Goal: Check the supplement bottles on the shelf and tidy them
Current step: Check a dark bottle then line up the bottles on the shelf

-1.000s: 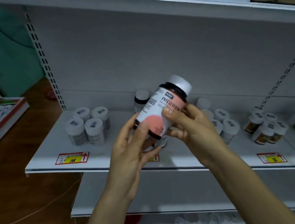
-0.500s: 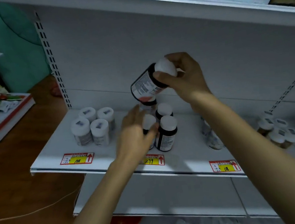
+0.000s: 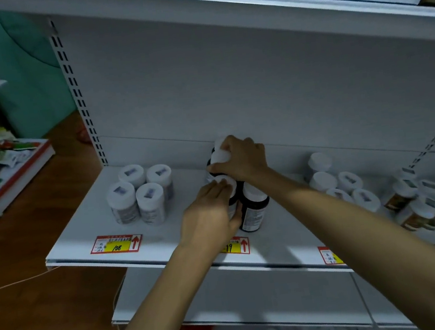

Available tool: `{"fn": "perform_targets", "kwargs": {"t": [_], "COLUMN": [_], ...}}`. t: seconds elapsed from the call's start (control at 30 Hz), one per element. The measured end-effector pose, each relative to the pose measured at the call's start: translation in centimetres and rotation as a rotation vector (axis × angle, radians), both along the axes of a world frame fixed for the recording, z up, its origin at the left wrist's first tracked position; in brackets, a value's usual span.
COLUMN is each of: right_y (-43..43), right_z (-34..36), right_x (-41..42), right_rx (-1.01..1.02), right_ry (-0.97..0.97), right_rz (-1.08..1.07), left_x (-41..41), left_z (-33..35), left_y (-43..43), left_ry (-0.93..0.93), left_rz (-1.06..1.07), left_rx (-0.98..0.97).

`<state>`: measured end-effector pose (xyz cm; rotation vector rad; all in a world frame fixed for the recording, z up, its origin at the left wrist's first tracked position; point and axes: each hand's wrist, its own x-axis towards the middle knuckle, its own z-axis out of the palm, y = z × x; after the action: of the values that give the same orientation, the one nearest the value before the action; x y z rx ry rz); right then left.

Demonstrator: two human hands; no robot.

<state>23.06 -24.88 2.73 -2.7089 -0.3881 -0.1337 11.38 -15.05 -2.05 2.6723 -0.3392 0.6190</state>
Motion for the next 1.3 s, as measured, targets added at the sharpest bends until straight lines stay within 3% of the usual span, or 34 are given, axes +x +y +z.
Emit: {"fn": "perform_targets", "kwargs": {"t": [0.2, 0.37, 0.53, 0.63, 0.77, 0.9, 1.0, 1.07, 1.17, 1.23, 1.3], "right_y": [0.6, 0.5, 1.1, 1.4, 1.0, -0.2, -1.7, -2.7, -4.2, -4.8, -5.3], "right_z": [-0.4, 0.8, -0.2, -0.6, 0.1, 3.7, 7.0, 9.3, 11.6, 12.1, 11.8], "right_x": [1.3, 3.2, 5.8, 6.2, 5.3, 2.8, 0.1, -2.3, -6.8, -9.8, -11.9], "right_rx": [-0.28, 0.058, -0.01, 0.047, 0.139, 0.209, 0.468, 0.743, 0.969, 1.027, 1.06], "right_ry": [0.041, -0.077, 0.141, 0.154, 0.016, -0.271, -0.407, -0.41, -0.306, -0.241, -0.206], "right_rz": [0.001, -0.088, -0.205, -0.2, -0.152, -0.07, 0.036, 0.096, 0.143, 0.175, 0.179], "left_x": [0.0, -0.1, 0.0, -0.1, -0.1, 0.2, 1.2, 1.4, -0.4, -2.3, -4.5], "left_z": [0.3, 0.3, 0.4, 0.6, 1.0, 1.8, 3.2, 4.0, 6.6, 8.1, 8.5], "left_y": [0.2, 0.0, 0.2, 0.2, 0.0, 0.0, 0.3, 1.0, 1.2, 0.5, -0.6], "left_ry": [0.041, 0.019, 0.029, 0.015, -0.015, 0.058, 0.158, 0.218, -0.039, 0.155, 0.358], "left_rz": [-0.003, 0.015, 0.0, 0.005, 0.005, 0.005, 0.052, 0.025, 0.07, -0.097, -0.297], "left_rx": [-0.017, -0.033, -0.007, 0.006, 0.046, 0.078, 0.064, -0.224, -0.876, -1.402, -1.653]}}
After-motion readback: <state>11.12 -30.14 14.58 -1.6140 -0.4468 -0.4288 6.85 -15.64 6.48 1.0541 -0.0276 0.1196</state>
